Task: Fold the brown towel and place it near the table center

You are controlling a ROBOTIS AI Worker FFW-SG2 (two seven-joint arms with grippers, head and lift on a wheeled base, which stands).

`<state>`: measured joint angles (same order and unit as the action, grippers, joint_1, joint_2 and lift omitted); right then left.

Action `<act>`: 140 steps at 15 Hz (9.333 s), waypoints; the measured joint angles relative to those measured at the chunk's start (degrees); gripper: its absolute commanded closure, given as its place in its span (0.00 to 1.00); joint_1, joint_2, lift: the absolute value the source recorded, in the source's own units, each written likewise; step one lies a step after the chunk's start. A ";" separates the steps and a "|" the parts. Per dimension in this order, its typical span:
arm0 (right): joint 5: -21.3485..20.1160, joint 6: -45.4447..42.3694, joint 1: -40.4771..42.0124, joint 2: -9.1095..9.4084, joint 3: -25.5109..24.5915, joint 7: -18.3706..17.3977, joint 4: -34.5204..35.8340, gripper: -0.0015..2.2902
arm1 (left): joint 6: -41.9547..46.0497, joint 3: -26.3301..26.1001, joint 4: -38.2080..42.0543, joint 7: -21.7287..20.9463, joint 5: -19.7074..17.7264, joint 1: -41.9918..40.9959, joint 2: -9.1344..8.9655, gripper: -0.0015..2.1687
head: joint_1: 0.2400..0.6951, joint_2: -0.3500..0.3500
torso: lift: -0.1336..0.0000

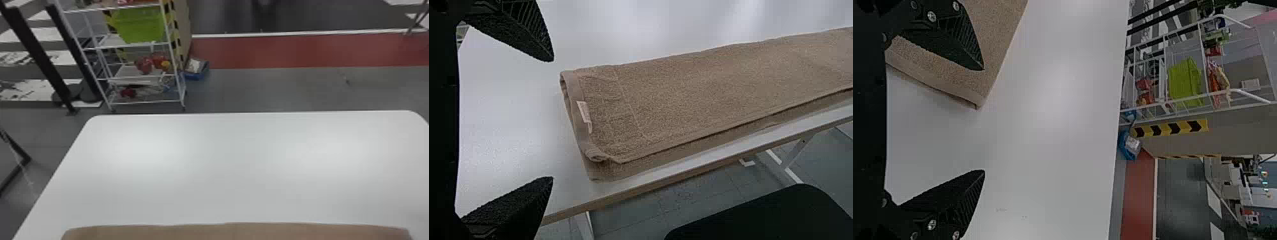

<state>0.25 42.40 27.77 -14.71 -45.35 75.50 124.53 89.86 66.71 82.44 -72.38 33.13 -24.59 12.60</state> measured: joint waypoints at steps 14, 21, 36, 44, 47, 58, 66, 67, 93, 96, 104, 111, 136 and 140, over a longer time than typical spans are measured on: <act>0.40 -0.07 0.09 0.04 -0.62 0.00 -0.46 0.07 | 0.00 0.07 -0.16 -0.37 -1.26 -0.02 0.36 0.00 | 1.00 0.64 | 0.09; 1.52 -1.49 -0.30 0.80 -0.29 -2.08 -0.80 0.07 | -30.56 -1.83 4.34 -4.89 -23.06 -0.10 0.25 0.01 | 1.00 0.78 | 0.09; 16.04 -3.84 -4.01 8.92 -11.89 -4.57 -7.44 0.07 | -142.55 -6.03 30.26 5.04 -42.47 -6.64 -10.26 0.06 | 1.00 0.61 | 0.09; 17.32 -4.29 -3.26 8.04 -12.55 -3.87 -10.53 0.07 | -145.79 -12.14 37.45 9.02 -34.31 -7.61 -12.39 0.07 | 1.00 0.48 | 0.09; 17.41 -4.37 -3.26 7.80 -12.30 -3.87 -11.07 0.07 | -145.57 -13.70 37.45 9.31 -31.91 -7.61 -12.25 0.09 | 1.00 0.48 | 0.09; 17.34 -4.64 -3.52 7.24 -11.96 -3.96 -12.83 0.07 | -146.47 -17.18 37.94 6.96 -29.74 -8.70 -12.32 0.37 | 1.00 0.36 | 0.09; 17.18 -4.82 -3.75 6.90 -11.85 -4.11 -13.91 0.07 | -145.43 -18.86 38.98 0.29 -24.15 -8.49 -11.05 0.99 | 1.00 0.31 | 0.09; 17.11 -4.95 -3.86 6.89 -11.72 -4.15 -14.11 0.07 | -145.37 -18.68 39.25 -0.21 -23.90 -8.33 -10.87 0.99 | 1.00 0.31 | 0.09; 15.68 -6.93 -4.27 5.90 -9.85 -4.79 -16.27 0.07 | -158.84 -17.83 39.46 -6.60 -12.02 -0.16 -4.26 0.99 | 1.00 0.49 | 0.09; 15.26 -6.97 -4.64 5.83 -8.61 -4.93 -16.28 0.07 | -158.89 -18.67 38.73 -5.64 -10.07 -0.11 -3.72 0.89 | 1.00 0.53 | 0.09; 14.29 -6.97 -5.02 5.92 -7.38 -4.92 -16.34 0.07 | -158.74 -18.90 38.75 -1.43 -9.14 -0.10 -4.05 0.27 | 1.00 0.62 | 0.09; 13.99 -7.10 -5.27 5.92 -7.15 -4.84 -16.69 0.07 | -158.72 -20.39 37.50 -1.18 -9.09 0.03 -3.96 0.27 | 1.00 0.60 | 0.09; 13.57 -8.12 -5.45 5.83 -6.85 -4.83 -17.79 0.07 | -157.04 -17.29 39.88 0.69 -10.35 -0.07 -5.22 0.02 | 1.00 0.64 | 0.09; 13.42 -8.59 -5.45 5.83 -6.81 -4.83 -17.92 0.07 | -149.87 -16.89 41.48 5.05 -9.79 -1.51 -7.46 0.02 | 1.00 0.68 | 0.09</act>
<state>13.67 33.81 22.32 -8.88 -52.16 70.66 106.61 -60.01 49.82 123.92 -67.34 23.35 -26.11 5.14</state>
